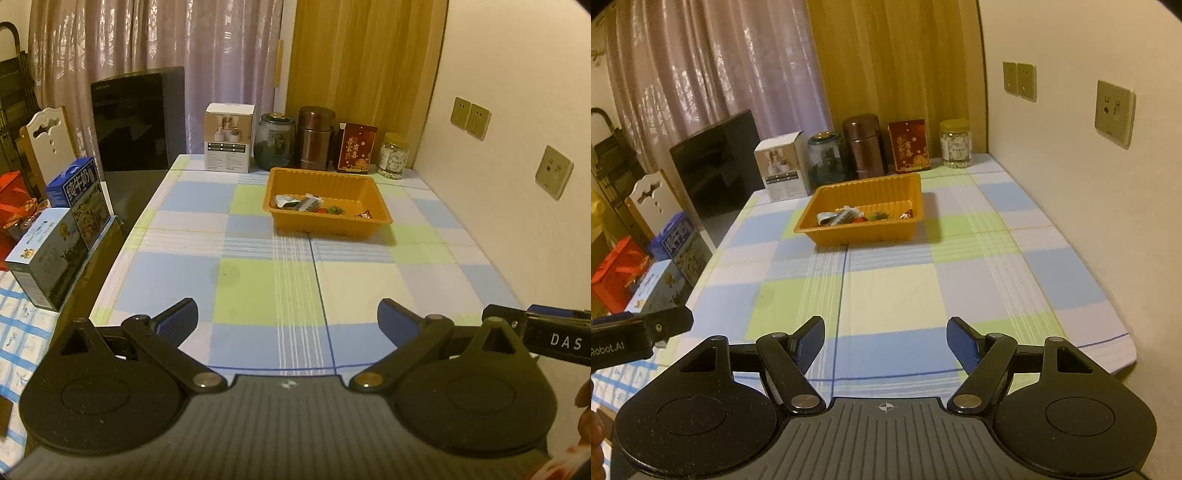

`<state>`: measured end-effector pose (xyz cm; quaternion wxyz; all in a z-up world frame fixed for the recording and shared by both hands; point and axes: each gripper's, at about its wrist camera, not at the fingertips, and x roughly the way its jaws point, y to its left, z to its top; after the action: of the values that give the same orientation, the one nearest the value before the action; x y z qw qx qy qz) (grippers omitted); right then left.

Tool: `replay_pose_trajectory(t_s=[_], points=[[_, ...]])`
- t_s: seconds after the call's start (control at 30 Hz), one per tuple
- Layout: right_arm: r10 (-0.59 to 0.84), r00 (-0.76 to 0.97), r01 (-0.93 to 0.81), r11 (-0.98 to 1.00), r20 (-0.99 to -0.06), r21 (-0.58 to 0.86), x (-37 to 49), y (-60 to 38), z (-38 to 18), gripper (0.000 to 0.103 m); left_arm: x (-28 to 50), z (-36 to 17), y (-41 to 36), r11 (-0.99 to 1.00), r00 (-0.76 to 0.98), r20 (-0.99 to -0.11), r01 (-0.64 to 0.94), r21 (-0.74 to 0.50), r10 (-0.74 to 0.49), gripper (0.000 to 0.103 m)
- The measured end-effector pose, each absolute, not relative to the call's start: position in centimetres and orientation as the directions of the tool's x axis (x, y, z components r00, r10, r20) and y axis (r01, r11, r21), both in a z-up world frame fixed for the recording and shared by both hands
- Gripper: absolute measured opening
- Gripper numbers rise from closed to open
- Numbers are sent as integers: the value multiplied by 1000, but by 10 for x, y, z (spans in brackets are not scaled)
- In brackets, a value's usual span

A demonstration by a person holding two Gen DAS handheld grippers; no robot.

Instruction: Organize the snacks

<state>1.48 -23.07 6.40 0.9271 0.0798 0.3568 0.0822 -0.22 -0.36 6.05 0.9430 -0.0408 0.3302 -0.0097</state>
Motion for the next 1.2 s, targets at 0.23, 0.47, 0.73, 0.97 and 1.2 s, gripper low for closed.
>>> replay_pose_trajectory(t_s=[0.23,0.47,0.73,0.97,1.2], points=[[229,724,-121,971,-651,207,-3,-222,62,73,-19,52,-3,998,777,-629,-4,-67,-39,103],[230,728,-123,971,-646,207,-7,-219,64,73,-24,52,-2,997,781,-623,-6,-71,-39,103],[220,736,-113,972,-641,204,-8,-220,65,73,-24,52,-2,998,781,-623,-6,-68,-38,103],[219,734,-111,973,-643,204,-9,-219,64,73,-25,53,-1,998,779,-626,0,-69,-43,103],[216,735,-106,973,-643,207,-10,-220,63,73,-23,52,-2,998,777,-628,2,-69,-45,103]])
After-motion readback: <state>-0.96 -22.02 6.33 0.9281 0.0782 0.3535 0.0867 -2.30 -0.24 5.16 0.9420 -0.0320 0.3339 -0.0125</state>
